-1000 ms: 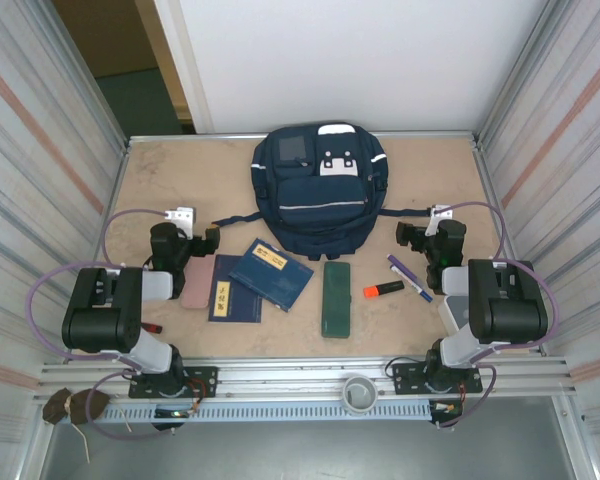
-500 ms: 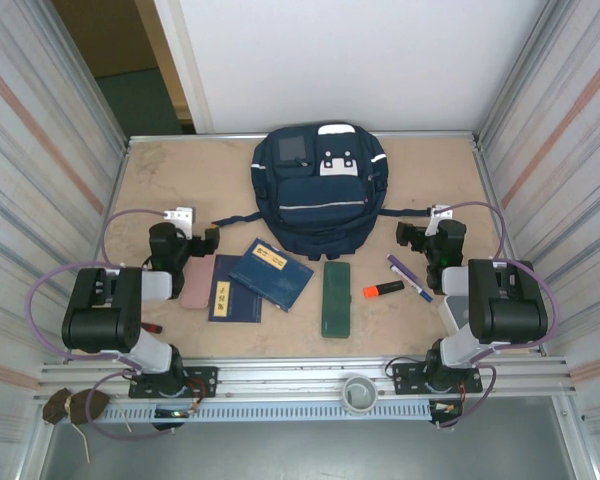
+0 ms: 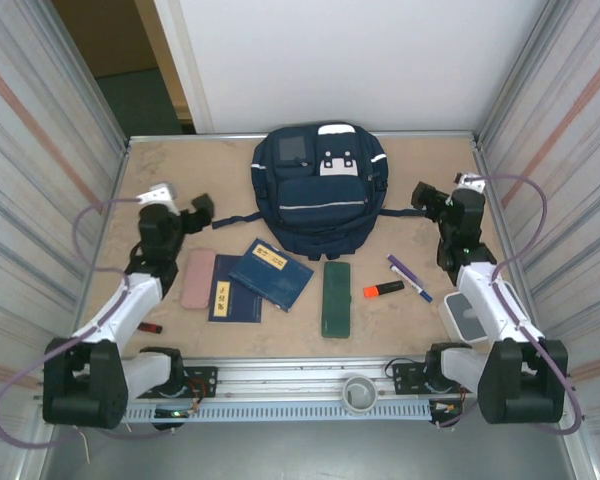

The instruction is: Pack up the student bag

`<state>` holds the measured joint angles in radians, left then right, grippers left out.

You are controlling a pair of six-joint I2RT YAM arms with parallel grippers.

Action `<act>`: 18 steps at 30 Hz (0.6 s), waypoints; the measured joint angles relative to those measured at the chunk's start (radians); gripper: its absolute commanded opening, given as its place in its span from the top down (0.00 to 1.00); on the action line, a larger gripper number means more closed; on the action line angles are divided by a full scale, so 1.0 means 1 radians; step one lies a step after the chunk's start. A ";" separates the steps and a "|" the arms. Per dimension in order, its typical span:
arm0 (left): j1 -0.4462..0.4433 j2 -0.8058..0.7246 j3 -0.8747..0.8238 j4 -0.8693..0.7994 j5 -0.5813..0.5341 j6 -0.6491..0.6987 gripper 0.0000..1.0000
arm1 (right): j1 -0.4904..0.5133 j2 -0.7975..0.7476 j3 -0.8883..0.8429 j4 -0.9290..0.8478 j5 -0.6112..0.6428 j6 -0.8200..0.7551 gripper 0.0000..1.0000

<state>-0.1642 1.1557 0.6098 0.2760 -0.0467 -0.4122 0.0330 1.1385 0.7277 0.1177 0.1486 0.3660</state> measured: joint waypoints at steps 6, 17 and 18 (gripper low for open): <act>-0.278 0.245 0.207 -0.190 0.108 -0.105 0.03 | 0.042 0.332 0.274 -0.240 -0.229 0.089 0.11; -0.352 0.505 0.361 -0.310 0.262 -0.218 0.10 | 0.011 0.786 0.509 -0.321 -0.565 0.248 0.34; -0.356 0.520 0.375 -0.309 0.266 -0.222 0.13 | 0.016 0.792 0.509 -0.321 -0.576 0.256 0.37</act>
<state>-0.5201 1.6756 0.9844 -0.0330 0.2188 -0.6346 0.0486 1.9308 1.2362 -0.2035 -0.4271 0.6224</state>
